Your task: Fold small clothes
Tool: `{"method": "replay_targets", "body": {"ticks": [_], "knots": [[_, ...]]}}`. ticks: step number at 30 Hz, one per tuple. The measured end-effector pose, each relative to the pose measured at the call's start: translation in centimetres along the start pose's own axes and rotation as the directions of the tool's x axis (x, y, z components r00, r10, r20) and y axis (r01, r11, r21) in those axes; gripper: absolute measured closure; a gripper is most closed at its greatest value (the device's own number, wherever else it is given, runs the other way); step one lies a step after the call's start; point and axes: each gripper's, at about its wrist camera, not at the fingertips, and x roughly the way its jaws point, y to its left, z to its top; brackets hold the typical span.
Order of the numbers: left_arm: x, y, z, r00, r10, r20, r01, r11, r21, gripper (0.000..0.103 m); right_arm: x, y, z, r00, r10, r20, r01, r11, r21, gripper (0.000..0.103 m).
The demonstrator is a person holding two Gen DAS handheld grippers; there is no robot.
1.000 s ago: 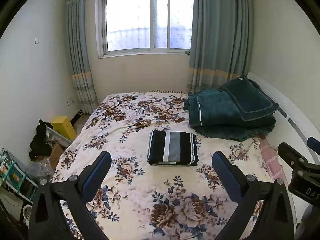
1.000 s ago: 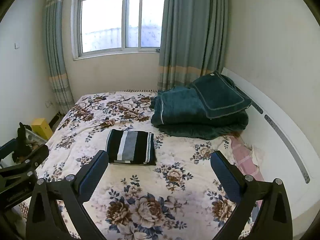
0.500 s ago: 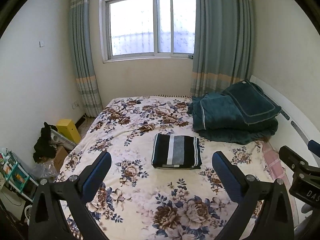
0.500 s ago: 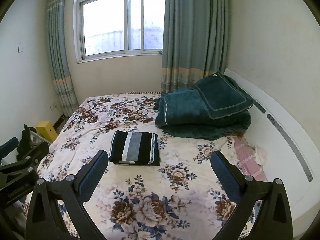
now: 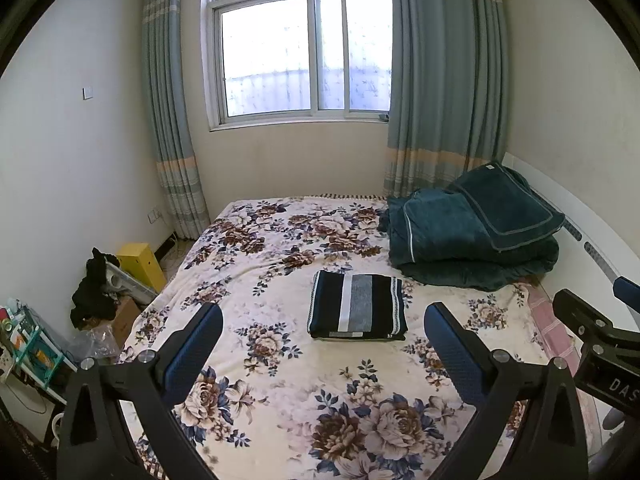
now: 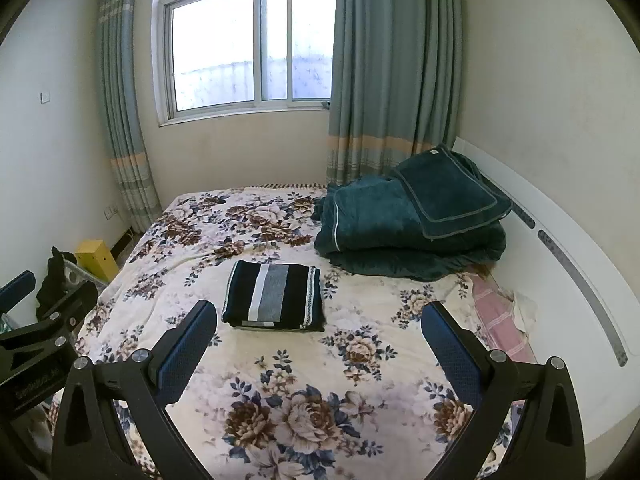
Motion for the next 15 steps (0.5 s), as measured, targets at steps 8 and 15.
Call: {"method": "replay_targets", "body": {"ticks": [8, 15], "knots": [[-0.01, -0.08, 0.01, 1.000, -0.002, -0.014, 0.002, 1.000, 0.001, 0.000, 0.56, 0.01, 0.07, 1.000, 0.009, -0.009, -0.010, 1.000, -0.012, 0.000], [0.01, -0.19, -0.02, 1.000, 0.000, -0.011, 0.000, 1.000, 0.000, 0.000, 0.73, 0.09, 0.03, 1.000, 0.010, -0.010, -0.011, 1.000, -0.015, 0.000]]}}
